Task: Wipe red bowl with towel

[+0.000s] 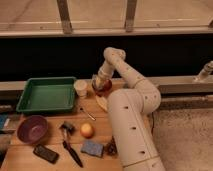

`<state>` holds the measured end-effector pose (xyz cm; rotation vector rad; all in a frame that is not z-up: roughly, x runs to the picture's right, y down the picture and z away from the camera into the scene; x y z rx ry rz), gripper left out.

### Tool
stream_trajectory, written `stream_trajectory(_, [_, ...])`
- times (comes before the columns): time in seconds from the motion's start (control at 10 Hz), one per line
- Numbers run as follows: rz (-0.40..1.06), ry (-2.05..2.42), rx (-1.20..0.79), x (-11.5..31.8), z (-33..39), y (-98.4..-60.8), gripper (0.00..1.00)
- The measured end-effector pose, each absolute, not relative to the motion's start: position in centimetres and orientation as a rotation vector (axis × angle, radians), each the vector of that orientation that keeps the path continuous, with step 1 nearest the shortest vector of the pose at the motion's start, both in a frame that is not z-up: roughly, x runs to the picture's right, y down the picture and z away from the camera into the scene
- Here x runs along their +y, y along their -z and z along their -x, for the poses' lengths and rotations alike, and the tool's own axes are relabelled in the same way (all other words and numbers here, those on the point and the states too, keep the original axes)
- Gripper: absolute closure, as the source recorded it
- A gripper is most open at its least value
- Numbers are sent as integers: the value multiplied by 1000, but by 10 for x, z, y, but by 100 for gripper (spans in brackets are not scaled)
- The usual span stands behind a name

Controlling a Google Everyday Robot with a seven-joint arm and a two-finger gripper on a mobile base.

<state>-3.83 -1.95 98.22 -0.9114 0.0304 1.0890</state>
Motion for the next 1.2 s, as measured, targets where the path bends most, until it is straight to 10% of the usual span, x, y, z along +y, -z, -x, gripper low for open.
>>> stream_trajectory(1.2, [838, -1072, 148, -19, -6, -982, 100])
